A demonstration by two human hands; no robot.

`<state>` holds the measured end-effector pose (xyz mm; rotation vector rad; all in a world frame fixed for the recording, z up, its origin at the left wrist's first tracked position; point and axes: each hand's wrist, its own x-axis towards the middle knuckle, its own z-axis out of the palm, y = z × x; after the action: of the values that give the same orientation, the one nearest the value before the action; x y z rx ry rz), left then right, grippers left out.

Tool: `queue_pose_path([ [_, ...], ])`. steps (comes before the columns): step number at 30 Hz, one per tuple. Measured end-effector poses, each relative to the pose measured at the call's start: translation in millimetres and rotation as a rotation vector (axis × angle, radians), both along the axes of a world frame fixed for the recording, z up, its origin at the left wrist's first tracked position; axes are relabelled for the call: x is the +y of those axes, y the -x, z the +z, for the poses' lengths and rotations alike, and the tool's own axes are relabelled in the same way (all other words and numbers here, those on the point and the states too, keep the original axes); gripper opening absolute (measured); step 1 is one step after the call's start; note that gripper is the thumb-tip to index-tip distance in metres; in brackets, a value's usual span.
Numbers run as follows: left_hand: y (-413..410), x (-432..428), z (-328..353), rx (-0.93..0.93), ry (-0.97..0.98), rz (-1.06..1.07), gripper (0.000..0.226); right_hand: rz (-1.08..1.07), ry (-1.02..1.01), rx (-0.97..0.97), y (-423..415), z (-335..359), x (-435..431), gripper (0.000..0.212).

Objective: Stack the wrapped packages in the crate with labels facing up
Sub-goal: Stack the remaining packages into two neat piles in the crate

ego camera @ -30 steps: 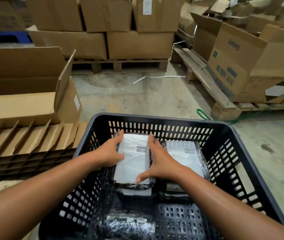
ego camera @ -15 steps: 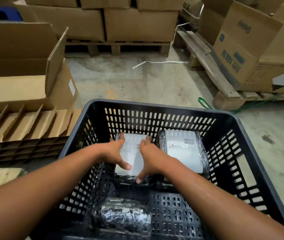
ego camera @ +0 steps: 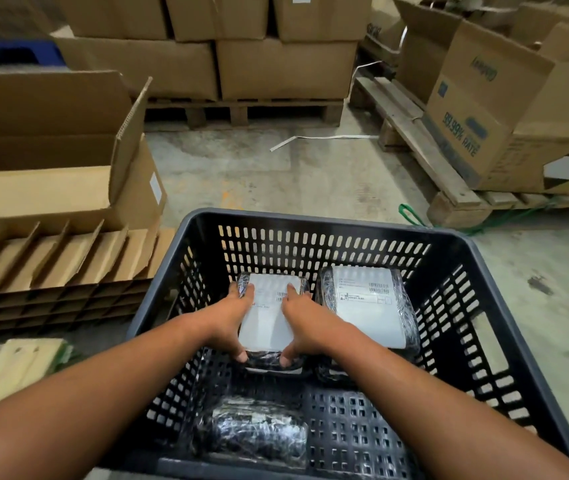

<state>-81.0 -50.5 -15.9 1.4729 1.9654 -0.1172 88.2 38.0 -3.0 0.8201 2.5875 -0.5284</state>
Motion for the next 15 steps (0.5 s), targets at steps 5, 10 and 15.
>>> queue_pose_path([
  [5, -12, -19, 4, 0.005, -0.07, 0.055, 0.13, 0.034, -0.002, 0.096, -8, -1, -2, 0.106],
  [10, -16, -31, 27, 0.045, -0.121, -0.025, 0.117, -0.031, 0.121, 0.312, -26, 14, -3, 0.087],
  [15, -11, -52, 52, 0.075, -0.089, -0.284, 0.08, -0.011, 0.268, 0.264, -51, 34, -7, 0.063],
])
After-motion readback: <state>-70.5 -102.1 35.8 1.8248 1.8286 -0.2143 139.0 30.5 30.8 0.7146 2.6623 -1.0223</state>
